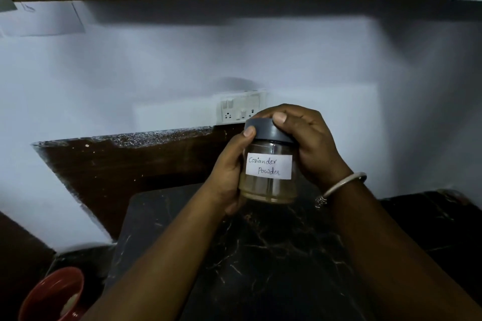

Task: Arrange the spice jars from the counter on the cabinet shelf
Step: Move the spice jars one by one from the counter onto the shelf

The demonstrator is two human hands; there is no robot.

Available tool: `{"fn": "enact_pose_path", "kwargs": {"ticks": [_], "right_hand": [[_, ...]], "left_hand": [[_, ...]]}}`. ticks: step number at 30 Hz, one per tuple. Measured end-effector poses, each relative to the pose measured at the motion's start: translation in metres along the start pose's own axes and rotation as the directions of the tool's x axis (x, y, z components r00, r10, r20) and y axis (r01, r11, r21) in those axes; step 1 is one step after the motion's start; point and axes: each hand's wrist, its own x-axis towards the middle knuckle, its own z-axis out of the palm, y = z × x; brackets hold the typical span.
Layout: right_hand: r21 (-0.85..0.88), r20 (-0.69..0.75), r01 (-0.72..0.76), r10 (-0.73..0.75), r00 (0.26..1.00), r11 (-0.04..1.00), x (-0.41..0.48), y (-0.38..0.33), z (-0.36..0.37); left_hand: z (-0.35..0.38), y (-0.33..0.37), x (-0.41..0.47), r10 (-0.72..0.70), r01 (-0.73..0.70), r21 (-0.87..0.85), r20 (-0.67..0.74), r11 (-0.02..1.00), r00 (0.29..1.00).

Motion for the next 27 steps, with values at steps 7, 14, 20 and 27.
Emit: {"fn": "enact_pose_path", "kwargs": {"ticks": [7,14,20,27], "right_hand": [[0.0,-0.056,0.03,-0.03,0.998,1.0,-0.007,-0.024,-0.003],[-0.211,-0.269,0.025,-0.082,0.96,0.977,-0.024,-0.069,-0.014],[-0.653,-0.171,0.032,-0.188,0.967,0.757,-0.034,-0.114,-0.042],[-0.686,-0.208,0.013,-0.213,0.955,0.727,0.045,-0.152,-0.092]], "left_hand": [[0.02,0.006,-0.003,0.01,-0.009,-0.035,0.034,0.999,0.999],[0.047,0.03,0.01,0.05,-0.055,0.049,0.109,0.997,0.993],[0.1,0.069,0.067,0.198,-0.231,0.119,0.238,0.966,0.951],[0.161,0.116,0.143,0.315,-0.382,0.352,0.234,0.854,0.92]]}}
